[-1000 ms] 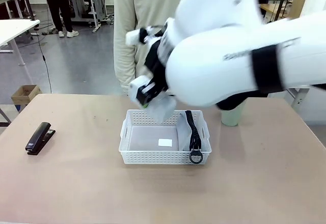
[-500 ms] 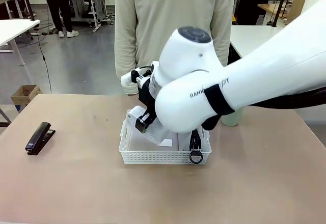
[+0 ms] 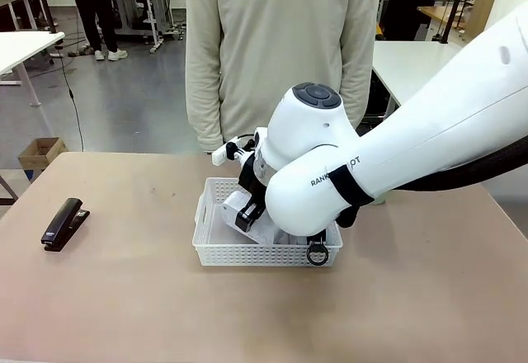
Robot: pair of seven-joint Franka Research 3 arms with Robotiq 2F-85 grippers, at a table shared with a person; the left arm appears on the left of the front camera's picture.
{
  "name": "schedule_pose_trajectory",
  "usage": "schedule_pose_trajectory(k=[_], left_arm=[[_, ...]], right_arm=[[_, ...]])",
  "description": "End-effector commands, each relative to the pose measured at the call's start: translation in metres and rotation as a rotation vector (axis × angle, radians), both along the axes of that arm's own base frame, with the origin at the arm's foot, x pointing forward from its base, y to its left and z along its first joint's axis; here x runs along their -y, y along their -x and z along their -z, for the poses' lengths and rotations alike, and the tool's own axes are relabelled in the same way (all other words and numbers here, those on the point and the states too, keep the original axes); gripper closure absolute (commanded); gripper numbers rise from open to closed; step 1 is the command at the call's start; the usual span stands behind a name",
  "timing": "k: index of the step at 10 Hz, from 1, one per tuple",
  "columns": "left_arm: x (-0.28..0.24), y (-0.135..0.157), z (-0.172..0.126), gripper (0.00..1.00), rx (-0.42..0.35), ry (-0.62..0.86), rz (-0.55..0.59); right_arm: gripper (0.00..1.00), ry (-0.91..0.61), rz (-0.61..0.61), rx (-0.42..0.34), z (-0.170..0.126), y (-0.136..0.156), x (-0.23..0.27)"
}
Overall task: Efficiently arrange items inside the basket to fit them all.
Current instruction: Pick up the Digital clock and place it inside the Organizing basket.
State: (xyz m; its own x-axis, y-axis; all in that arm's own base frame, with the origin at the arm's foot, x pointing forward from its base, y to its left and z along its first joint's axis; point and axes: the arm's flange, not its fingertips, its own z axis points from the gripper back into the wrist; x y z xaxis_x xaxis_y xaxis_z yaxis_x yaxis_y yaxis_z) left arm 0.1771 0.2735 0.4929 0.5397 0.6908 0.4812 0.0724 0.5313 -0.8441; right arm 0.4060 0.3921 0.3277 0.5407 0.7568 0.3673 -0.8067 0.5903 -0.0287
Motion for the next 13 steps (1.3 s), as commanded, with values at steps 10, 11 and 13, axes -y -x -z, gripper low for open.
schedule_pose_trajectory(k=[10,11,13], left_arm=[[0.001,-0.002,0.0,0.0,0.032,-0.008,0.004],[0.001,-0.002,0.0,0.0,0.032,-0.008,0.004],[0.001,-0.002,0.0,0.0,0.032,-0.008,0.004]], right_arm=[[0.0,-0.045,-0.031,0.013,-0.005,-0.007,0.012],[0.0,-0.059,-0.02,0.019,-0.009,-0.009,0.017],[0.0,-0.103,-0.01,0.033,-0.023,-0.013,0.026]])
